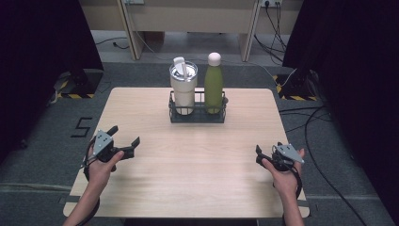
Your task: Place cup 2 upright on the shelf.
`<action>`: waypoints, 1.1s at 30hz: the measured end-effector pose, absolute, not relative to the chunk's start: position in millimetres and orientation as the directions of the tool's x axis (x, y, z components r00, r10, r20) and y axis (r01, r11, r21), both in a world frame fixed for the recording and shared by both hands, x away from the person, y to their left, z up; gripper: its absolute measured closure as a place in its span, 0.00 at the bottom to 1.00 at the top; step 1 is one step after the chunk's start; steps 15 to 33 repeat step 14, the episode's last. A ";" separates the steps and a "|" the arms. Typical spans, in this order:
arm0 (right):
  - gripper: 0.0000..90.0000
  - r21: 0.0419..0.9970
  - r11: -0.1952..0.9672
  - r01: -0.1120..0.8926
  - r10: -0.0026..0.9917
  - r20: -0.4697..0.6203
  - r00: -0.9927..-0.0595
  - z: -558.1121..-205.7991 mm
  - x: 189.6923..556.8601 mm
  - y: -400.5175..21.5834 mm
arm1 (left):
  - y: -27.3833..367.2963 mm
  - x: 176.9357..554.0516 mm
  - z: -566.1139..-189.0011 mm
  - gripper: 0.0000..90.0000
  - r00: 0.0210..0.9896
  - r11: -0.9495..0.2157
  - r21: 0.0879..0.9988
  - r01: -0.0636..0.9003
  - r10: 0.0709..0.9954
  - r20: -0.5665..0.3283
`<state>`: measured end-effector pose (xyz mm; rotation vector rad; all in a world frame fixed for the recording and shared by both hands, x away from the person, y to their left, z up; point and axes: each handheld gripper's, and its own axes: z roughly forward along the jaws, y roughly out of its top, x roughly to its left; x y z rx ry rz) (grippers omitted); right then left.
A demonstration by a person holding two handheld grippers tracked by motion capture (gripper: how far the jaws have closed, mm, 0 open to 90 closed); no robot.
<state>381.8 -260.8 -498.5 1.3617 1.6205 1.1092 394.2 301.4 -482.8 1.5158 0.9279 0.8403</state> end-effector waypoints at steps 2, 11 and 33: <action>0.16 0.934 0.057 0.353 0.987 0.002 -0.163 -500.1 380.9 -261.8 | 301.3 394.1 -483.4 0.00 0.440 -0.077 0.991 0.111 0.898 0.020; 0.16 0.938 0.047 0.344 0.988 0.008 -0.156 -503.7 378.4 -263.6 | 301.1 395.2 -485.0 0.00 0.445 -0.076 0.990 0.116 0.895 0.017; 0.16 0.938 0.047 0.344 0.987 0.008 -0.157 -504.1 378.2 -264.1 | 301.4 396.1 -485.0 0.00 0.451 -0.068 0.991 0.115 0.893 0.009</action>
